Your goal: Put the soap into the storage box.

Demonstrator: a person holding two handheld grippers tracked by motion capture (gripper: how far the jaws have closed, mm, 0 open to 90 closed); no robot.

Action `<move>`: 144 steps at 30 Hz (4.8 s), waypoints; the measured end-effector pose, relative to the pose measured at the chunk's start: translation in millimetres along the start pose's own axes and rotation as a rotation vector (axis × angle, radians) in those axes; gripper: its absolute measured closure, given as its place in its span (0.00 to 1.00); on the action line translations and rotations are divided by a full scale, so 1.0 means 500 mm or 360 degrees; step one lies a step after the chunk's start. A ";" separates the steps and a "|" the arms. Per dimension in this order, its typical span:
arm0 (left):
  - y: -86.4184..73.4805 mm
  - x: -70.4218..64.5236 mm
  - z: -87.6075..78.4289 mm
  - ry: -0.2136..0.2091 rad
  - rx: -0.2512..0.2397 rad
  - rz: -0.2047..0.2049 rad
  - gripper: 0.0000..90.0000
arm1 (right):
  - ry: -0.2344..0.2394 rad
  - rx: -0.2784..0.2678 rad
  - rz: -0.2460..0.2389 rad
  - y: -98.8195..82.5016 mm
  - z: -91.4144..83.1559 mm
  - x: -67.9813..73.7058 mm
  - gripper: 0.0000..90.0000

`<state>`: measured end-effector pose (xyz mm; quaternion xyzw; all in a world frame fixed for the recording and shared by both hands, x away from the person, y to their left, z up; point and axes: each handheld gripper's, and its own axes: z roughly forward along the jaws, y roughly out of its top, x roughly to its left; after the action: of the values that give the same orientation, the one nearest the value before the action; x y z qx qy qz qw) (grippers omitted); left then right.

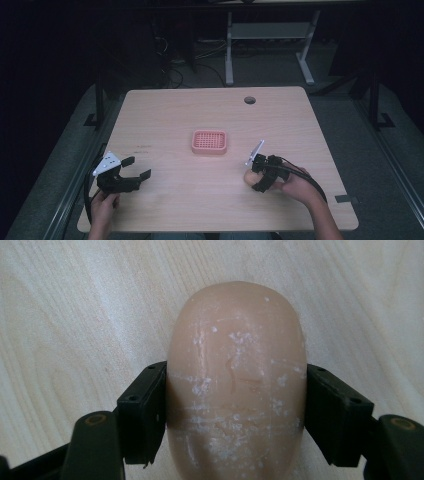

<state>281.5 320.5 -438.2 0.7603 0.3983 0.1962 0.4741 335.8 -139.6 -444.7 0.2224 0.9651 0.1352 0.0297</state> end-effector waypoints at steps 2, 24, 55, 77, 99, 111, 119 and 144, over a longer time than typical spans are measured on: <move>0.000 0.001 -0.001 -0.0002 0.0000 -0.0001 0.16 | -0.0001 0.0005 -0.0001 0.000 0.000 -0.002 0.35; 0.001 0.001 -0.001 -0.0001 -0.0003 -0.0011 0.16 | 0.0012 -0.0091 -0.0056 0.020 -0.038 -0.001 0.35; 0.001 0.003 0.000 0.0001 -0.0022 -0.0026 0.16 | 0.0095 -0.0159 -0.0094 0.101 -0.057 -0.043 0.35; 0.003 0.000 0.004 0.0003 -0.0007 -0.0030 0.16 | 0.0126 -0.0190 -0.0148 0.157 -0.074 -0.058 0.35; 0.005 0.000 0.006 -0.0006 -0.0007 -0.0014 0.16 | 0.0094 -0.0203 -0.0219 0.208 -0.092 -0.076 0.36; 0.005 -0.001 0.005 -0.0009 -0.0004 -0.0011 0.16 | 0.0088 -0.0199 -0.0213 0.231 -0.099 -0.093 0.35; 0.005 -0.002 0.007 -0.0010 0.0000 -0.0003 0.16 | 0.0079 -0.0238 -0.0254 0.259 -0.108 -0.098 0.35; 0.005 -0.001 0.005 -0.0007 -0.0006 -0.0007 0.16 | 0.0122 -0.0250 -0.0275 0.324 -0.085 -0.117 0.35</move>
<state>284.0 317.9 -437.3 0.7589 0.3987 0.1944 0.4768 451.6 -35.9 -359.6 0.1299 0.9675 0.2158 0.0215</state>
